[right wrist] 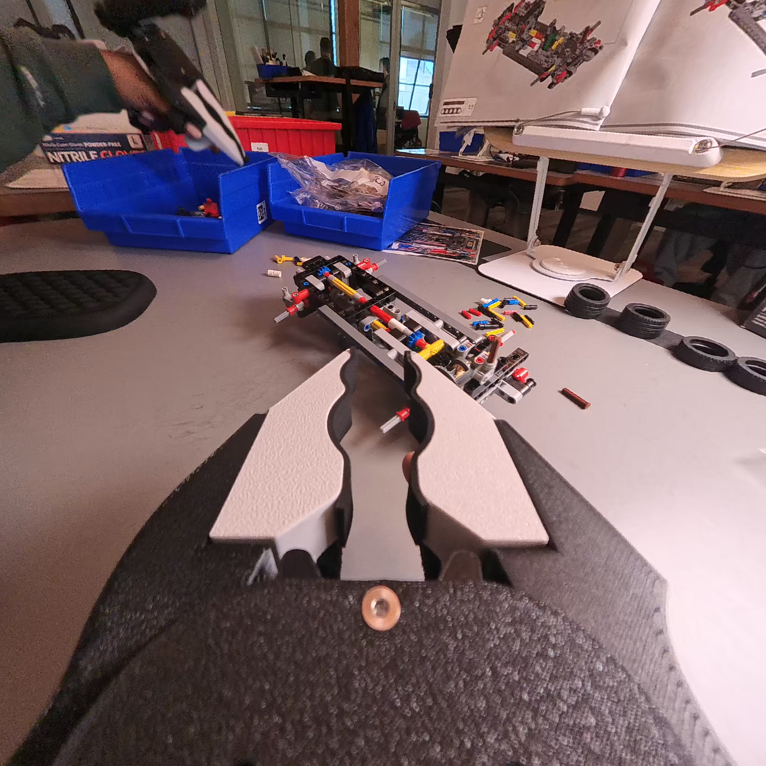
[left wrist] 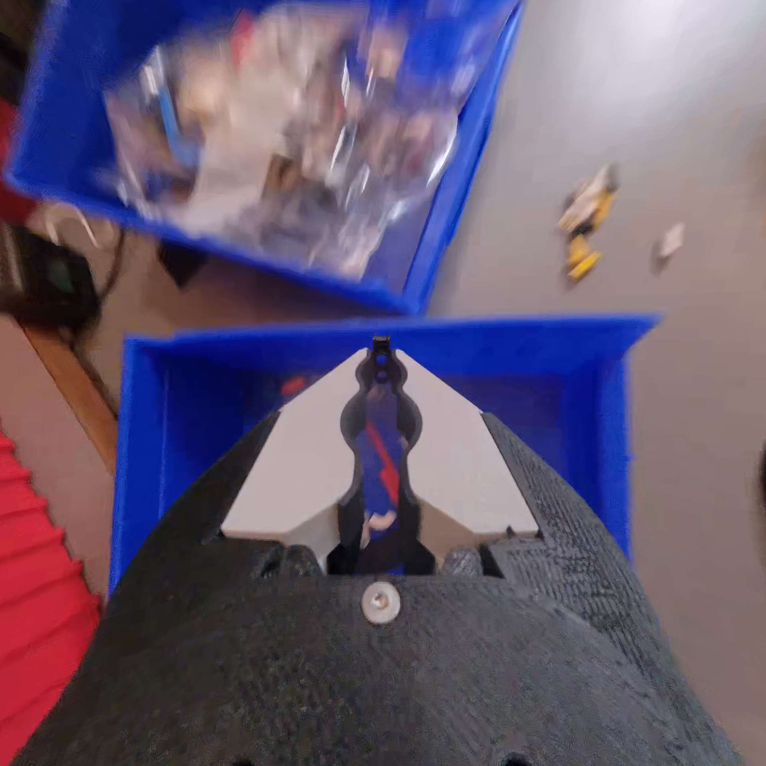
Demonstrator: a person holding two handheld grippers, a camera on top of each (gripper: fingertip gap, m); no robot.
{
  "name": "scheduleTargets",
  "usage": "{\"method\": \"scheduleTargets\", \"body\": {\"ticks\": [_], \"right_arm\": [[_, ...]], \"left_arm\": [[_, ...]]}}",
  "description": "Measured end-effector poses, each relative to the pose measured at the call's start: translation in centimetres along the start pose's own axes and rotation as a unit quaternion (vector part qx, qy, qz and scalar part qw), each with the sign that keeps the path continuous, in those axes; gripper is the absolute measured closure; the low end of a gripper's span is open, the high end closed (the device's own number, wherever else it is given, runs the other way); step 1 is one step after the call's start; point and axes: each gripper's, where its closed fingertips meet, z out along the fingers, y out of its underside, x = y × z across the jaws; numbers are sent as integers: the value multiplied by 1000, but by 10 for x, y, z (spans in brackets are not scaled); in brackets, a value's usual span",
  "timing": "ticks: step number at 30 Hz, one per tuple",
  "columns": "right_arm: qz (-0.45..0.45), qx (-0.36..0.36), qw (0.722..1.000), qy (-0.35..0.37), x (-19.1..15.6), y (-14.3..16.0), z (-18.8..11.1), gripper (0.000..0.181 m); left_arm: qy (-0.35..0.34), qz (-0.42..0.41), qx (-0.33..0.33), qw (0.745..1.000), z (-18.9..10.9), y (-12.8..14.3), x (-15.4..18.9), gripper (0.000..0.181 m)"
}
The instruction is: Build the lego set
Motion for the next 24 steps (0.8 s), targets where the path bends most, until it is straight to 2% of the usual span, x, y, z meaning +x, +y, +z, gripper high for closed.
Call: {"method": "scheduleTargets", "body": {"ticks": [1,3,6,9,13,15,19,24], "right_arm": [[-4,0,1000,-2,-1,0,0,163],[-13,0,1000,-5,-4,-1,0,163],[-28,5,1000,-11,-9,-4,0,163],[-50,9,999,-18,-16,-7,-1,163],[-89,19,995,-42,-35,-13,0,161],[-112,21,992,-52,-48,-15,2,160],[-183,12,983,-23,-55,-16,11,156],[-218,6,976,14,-49,-13,16,161]], "left_arm": [[1,7,47,999,-13,-27,14,175],[32,18,137,990,-35,-78,57,175],[142,21,240,960,-50,-136,151,175],[291,-15,285,913,-39,-167,257,176],[443,-107,277,845,-1,-188,367,176],[484,-155,274,816,14,-201,398,176],[535,-246,269,762,31,-223,430,176],[546,-296,262,739,46,-223,443,176]]}}
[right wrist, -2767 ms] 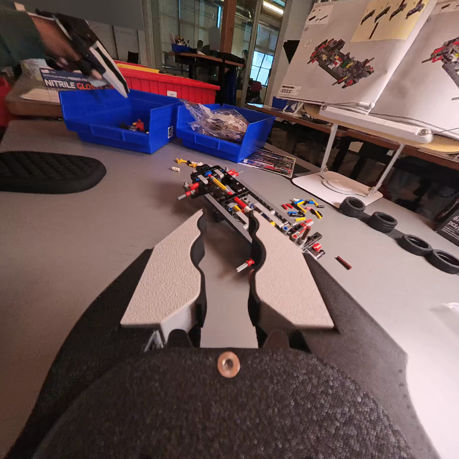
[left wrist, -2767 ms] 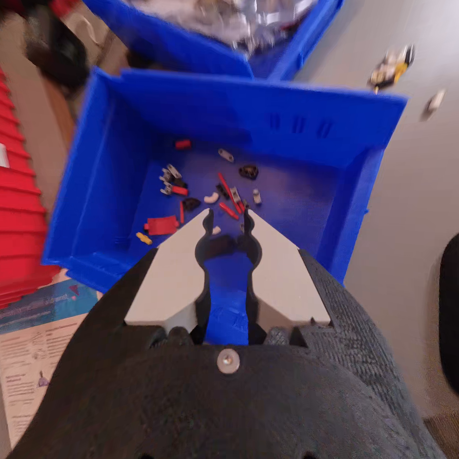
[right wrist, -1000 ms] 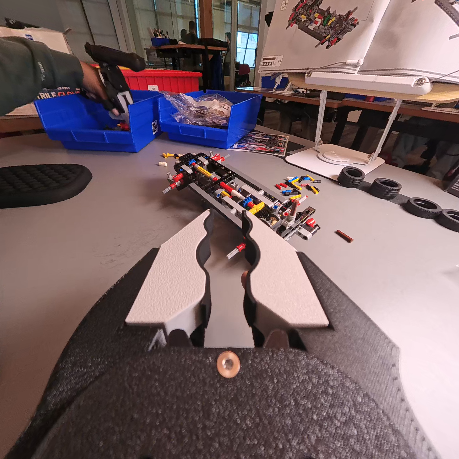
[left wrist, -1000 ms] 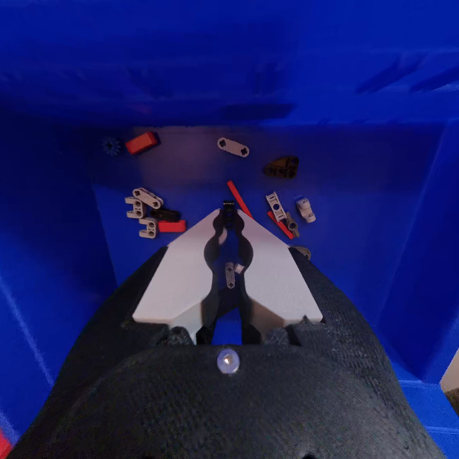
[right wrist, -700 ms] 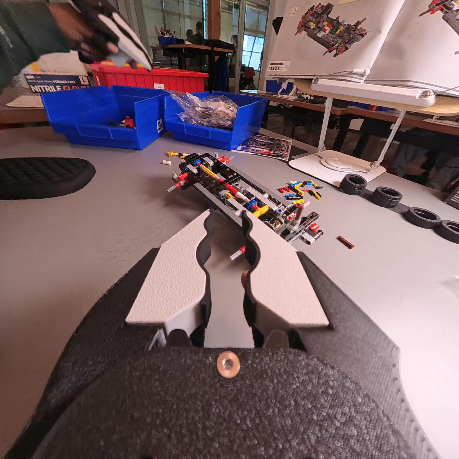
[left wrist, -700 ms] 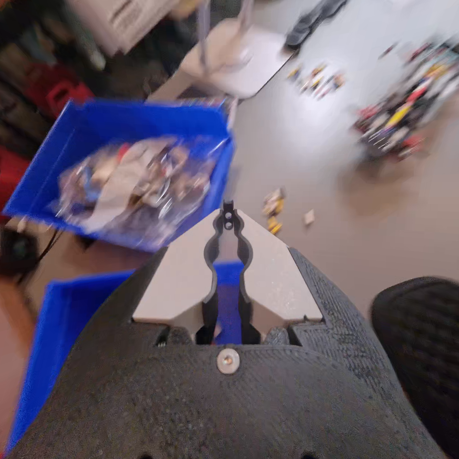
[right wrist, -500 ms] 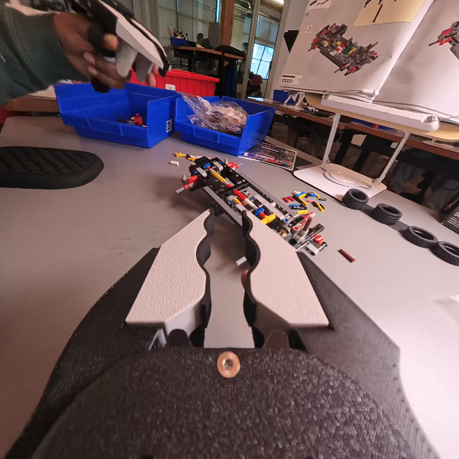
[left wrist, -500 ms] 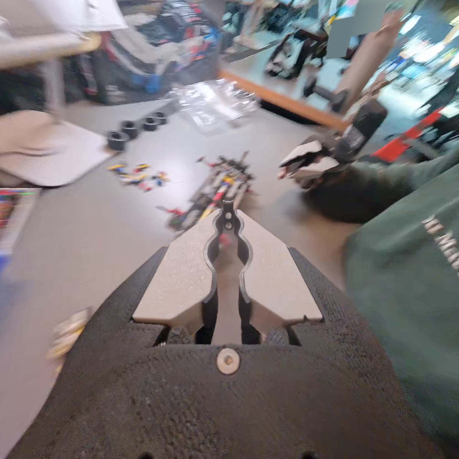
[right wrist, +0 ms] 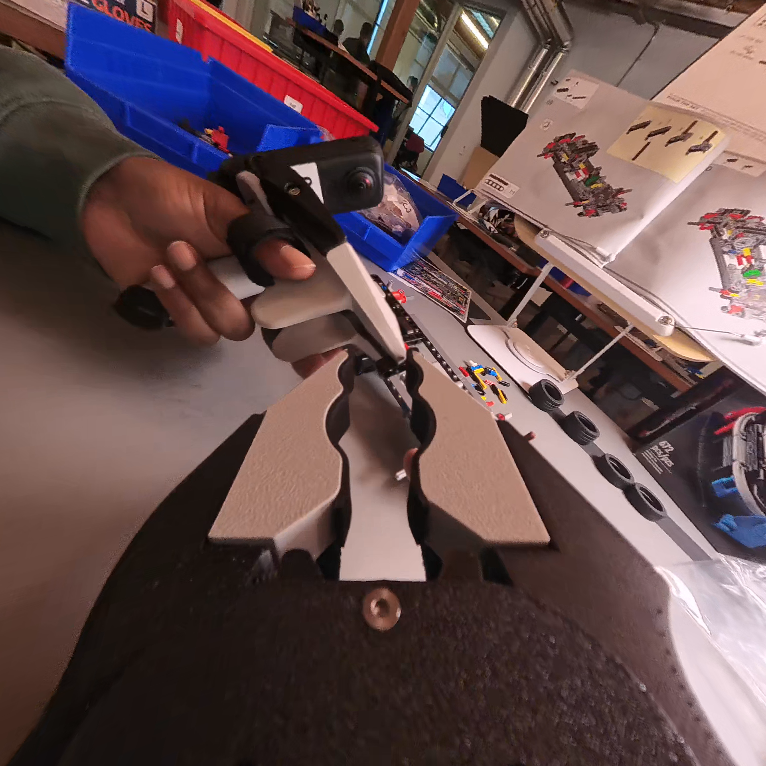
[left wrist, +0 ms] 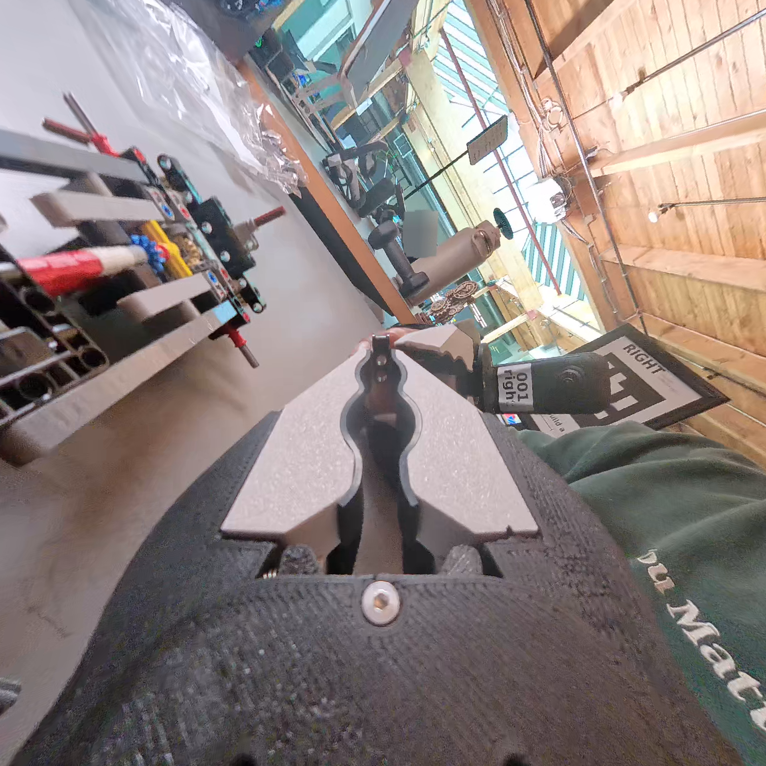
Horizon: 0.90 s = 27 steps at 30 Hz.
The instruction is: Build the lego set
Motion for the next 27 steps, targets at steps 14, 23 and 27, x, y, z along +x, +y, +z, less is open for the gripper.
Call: {"method": "scheduleTargets", "body": {"ticks": [14,23,27], "right_arm": [[-5,-9,1000,5,1,6,4,171],[23,-20,999,11,2,4,5,164],[14,-18,1000,-10,0,5,2,176]], "left_arm": [[48,-95,20,994,-6,6,-6,177],[60,-75,42,994,-5,4,8,176],[35,-34,23,999,-10,2,4,170]]}}
